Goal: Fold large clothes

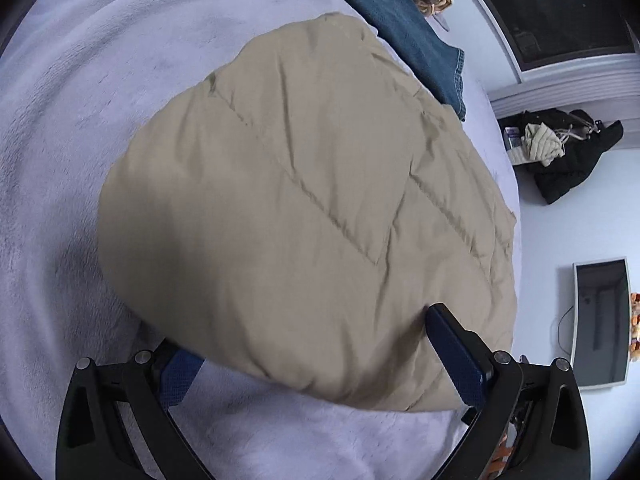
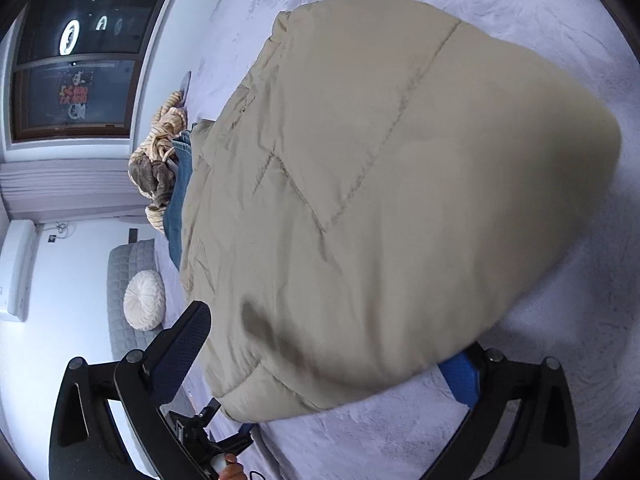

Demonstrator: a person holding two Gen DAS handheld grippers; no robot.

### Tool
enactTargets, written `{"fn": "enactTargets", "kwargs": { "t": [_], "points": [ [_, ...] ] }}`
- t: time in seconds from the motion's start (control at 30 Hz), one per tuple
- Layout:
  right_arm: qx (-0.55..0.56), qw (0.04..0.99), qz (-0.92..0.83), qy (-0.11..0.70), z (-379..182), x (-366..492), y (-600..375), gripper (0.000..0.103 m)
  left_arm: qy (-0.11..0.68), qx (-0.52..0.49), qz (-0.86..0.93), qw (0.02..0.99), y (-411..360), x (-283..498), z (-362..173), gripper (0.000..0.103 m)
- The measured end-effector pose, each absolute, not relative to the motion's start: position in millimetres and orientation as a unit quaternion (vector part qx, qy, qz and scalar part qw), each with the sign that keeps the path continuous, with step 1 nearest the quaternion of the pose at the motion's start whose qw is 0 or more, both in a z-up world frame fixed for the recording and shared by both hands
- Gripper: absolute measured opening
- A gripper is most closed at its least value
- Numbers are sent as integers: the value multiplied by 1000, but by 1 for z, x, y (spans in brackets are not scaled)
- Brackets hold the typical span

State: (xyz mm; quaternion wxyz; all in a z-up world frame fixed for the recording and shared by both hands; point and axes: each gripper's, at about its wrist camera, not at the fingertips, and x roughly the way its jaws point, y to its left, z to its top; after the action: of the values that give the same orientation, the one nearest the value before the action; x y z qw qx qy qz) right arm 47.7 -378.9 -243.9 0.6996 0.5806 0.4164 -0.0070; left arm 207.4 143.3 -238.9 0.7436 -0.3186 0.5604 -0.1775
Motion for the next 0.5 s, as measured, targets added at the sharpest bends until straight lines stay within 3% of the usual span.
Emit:
{"fn": "enactTargets", "kwargs": {
  "t": [0.27, 0.33, 0.37, 0.4, 0.43, 0.5],
  "points": [
    [591, 680, 1, 434, -263, 72, -375, 103, 541, -336, -151, 756, 125, 239, -253, 102],
    [587, 679, 1, 442, -267, 77, -373, 103, 530, -340, -144, 763, 121, 243, -251, 79],
    [589, 677, 1, 442, -268, 79, -373, 103, 525, -347, -158, 761, 122, 245, -250, 46],
    [593, 674, 1, 440, -268, 78, -374, 103, 521, -358, -171, 756, 120, 245, -249, 32],
    [600, 671, 2, 436, -268, 78, -375, 102, 516, -360, -172, 758, 121, 245, -245, 29],
    [612, 663, 5, 432, -268, 75, -378, 85, 506, -333, -176, 776, 117, 244, -232, 24]
  ]
}}
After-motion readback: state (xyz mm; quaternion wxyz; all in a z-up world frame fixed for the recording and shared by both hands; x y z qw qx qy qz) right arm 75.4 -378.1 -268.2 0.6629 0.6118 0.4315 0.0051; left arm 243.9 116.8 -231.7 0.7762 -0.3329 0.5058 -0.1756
